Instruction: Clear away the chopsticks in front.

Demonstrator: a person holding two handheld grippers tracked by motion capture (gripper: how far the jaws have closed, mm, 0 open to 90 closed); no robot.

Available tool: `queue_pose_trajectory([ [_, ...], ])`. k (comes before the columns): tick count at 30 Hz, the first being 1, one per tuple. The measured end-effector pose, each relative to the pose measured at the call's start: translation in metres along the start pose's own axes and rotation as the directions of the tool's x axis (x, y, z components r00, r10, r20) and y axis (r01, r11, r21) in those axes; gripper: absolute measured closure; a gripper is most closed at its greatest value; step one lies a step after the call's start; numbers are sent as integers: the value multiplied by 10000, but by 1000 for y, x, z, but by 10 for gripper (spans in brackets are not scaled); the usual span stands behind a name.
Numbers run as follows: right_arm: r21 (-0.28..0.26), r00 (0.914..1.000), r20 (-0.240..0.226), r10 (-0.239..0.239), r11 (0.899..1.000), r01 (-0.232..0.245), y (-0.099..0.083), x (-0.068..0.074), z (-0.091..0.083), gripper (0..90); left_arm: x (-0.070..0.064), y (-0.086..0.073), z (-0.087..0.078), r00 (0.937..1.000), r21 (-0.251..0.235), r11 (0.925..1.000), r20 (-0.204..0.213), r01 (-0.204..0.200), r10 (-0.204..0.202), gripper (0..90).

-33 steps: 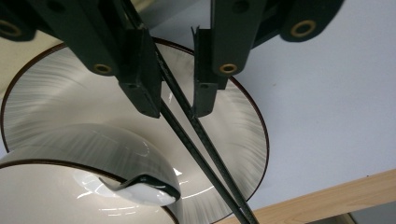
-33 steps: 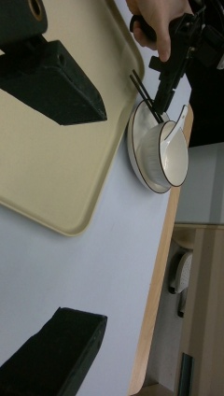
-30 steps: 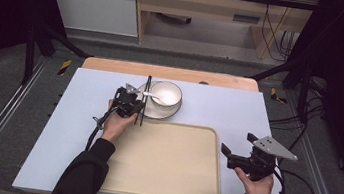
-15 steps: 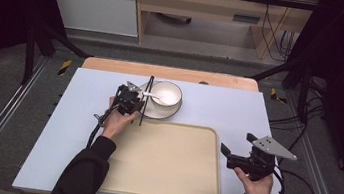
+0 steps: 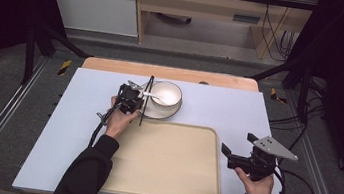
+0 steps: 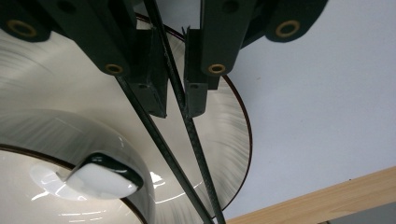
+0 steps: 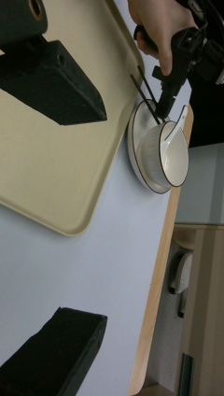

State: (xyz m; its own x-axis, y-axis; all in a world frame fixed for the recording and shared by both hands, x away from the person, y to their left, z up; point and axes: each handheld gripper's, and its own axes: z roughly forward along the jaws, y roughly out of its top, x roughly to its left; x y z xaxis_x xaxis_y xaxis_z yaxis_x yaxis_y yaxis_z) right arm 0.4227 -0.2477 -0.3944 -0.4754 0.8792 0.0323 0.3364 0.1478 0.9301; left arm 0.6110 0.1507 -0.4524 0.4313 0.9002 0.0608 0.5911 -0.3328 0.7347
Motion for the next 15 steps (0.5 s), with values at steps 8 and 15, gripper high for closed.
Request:
queue_pose_trajectory([
  [8, 24, 10000, -11, 14, 10000, -14, 0, 0, 0, 41, 2, -1, 0, 9997, 19, 9998, -87, 220, -220, 831],
  [15, 36, 10000, -6, 21, 10000, -21, 0, 1, 1, 41, 4, -2, -1, 9993, -42, 9993, -60, 359, -359, 848],
])
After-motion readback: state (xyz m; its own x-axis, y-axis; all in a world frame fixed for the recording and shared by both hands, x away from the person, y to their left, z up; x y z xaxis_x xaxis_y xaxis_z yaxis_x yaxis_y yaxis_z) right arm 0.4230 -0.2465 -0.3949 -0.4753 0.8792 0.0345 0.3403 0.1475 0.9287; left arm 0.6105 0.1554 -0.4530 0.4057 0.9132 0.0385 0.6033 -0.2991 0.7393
